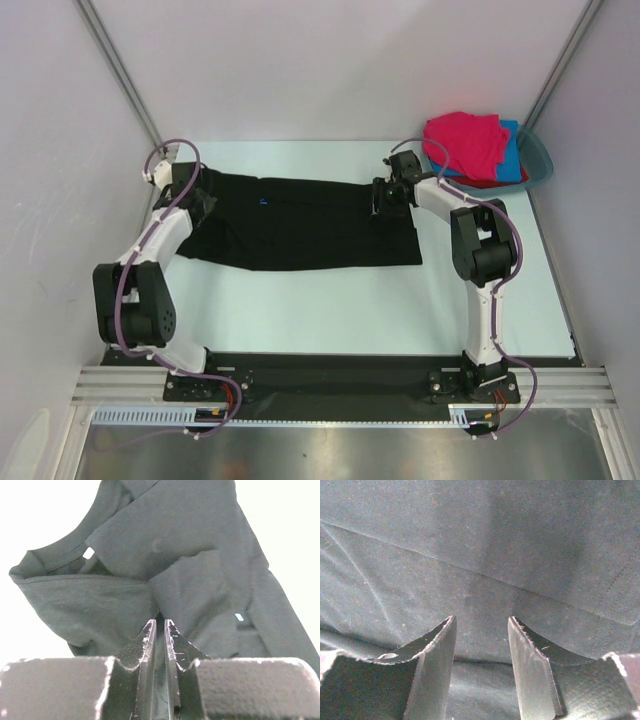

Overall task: Fold and stack the t-shirts
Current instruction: Fold the tshirt

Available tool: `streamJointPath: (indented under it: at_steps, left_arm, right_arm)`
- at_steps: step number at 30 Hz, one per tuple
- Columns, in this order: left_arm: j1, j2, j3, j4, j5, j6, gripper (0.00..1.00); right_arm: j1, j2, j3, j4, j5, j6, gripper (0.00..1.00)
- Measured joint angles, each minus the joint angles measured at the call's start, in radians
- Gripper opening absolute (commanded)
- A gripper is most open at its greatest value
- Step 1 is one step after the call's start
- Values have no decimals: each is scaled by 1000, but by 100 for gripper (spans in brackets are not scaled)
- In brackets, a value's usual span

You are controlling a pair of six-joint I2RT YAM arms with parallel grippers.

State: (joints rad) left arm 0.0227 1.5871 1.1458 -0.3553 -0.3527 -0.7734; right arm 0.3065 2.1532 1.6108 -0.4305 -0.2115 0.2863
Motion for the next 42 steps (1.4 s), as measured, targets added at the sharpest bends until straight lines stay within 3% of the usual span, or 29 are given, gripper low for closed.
streamJointPath:
  at_steps: [7,15,23,31,36,42]
  left_arm:
    - [0,18,2,76,90,21,18]
    - [0,226,109,133,225,8,17]
    - [0,436,288,126,267,-67,17]
    - [4,613,447,77,346,-119,16]
    - [10,671,528,50,377,-133,17]
    - [12,805,760,-37,428,-105,16]
  right_arm:
    - [2,0,0,2,-16,-3,52]
    - [9,9,19,5,-45,-17,52]
    - [14,155,206,5,-86,-45,52]
    - [14,177,237,-2,-79,-43,50]
    - [26,165,216,7,-20,-24,50]
    - [34,63,24,122,39,18,49]
